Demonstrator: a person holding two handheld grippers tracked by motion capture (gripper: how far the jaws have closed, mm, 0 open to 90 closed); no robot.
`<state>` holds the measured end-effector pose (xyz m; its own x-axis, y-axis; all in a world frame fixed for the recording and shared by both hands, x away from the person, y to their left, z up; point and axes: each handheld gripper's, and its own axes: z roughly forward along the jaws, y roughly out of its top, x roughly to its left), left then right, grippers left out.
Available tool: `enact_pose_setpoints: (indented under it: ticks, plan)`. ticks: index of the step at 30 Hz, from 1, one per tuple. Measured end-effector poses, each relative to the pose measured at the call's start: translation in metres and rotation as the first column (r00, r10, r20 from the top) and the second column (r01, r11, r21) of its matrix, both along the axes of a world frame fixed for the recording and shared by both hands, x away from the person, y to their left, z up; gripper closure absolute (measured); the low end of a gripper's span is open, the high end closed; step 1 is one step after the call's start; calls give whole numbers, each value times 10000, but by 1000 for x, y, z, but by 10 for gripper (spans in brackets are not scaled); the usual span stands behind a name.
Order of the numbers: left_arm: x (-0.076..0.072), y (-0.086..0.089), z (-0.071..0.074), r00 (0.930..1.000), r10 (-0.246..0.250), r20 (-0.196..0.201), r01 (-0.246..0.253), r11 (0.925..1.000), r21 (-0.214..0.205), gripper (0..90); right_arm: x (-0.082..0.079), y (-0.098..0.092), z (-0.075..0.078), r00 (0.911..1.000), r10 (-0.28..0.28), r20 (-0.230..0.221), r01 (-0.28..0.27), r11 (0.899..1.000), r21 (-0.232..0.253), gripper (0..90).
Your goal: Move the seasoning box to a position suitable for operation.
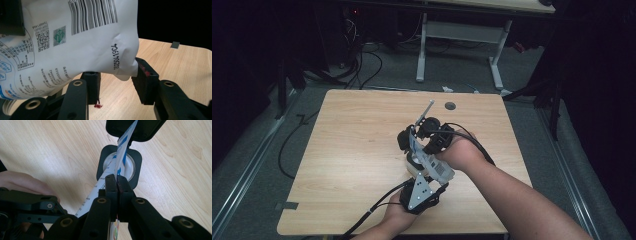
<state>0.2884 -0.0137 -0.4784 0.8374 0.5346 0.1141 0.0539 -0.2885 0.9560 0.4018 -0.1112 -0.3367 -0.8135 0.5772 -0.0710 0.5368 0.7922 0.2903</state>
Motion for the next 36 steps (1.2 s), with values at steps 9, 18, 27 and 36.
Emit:
enact_pose_setpoints:
  ticks: [9,18,27,36]
  plan:
    - [-6,-2,-9,10000,56,-62,-55,9997,217,617,-4,-7,-5,9998,-109,-136,110,9999,59,893]
    - [-9,-4,-16,9998,151,-155,-145,9990,418,620,-10,-12,-7,9997,-132,-198,133,9999,79,893]
    - [-8,-4,-23,9994,194,-300,-178,9984,531,625,-13,-16,-9,9996,-155,-252,157,9998,94,893]
    - [-8,-5,-26,9990,194,-406,-168,9979,628,626,-14,-20,-12,9991,-236,-358,242,9996,163,893]
